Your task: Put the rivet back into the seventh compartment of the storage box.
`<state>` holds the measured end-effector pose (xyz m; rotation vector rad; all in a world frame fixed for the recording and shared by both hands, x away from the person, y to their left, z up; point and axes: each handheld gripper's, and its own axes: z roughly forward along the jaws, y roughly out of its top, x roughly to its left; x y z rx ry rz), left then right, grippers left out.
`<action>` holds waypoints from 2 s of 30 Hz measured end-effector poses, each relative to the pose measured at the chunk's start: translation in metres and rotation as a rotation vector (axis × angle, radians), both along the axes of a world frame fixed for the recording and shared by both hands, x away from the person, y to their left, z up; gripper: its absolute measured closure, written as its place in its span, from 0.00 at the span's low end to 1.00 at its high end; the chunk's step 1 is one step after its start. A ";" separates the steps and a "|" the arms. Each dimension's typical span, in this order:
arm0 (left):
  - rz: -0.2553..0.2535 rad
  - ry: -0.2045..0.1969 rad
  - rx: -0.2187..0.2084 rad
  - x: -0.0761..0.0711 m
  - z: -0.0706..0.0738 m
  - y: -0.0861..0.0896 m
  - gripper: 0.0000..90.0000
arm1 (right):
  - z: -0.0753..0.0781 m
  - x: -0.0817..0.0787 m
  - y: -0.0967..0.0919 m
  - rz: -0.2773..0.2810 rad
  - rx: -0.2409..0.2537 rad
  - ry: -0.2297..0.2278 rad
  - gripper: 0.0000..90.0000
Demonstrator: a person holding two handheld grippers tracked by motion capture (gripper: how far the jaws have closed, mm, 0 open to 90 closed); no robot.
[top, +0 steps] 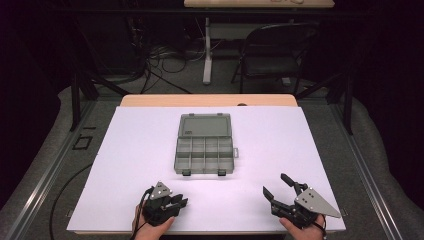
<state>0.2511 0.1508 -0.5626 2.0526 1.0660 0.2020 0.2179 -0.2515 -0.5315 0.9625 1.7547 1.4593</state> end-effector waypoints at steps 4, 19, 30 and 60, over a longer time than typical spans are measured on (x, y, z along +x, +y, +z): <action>0.003 -0.011 -0.010 0.000 0.004 0.002 0.79 | 0.000 0.000 0.000 0.002 0.000 0.000 0.30; 0.010 -0.031 -0.030 -0.003 0.013 0.006 0.79 | 0.000 0.000 0.000 -0.001 -0.001 0.002 0.30; 0.015 -0.045 -0.047 0.003 0.030 0.008 0.79 | -0.001 0.001 0.000 -0.005 -0.001 0.003 0.30; -0.017 -0.077 -0.048 0.056 0.089 -0.036 0.79 | -0.001 0.001 -0.001 -0.007 0.005 0.004 0.30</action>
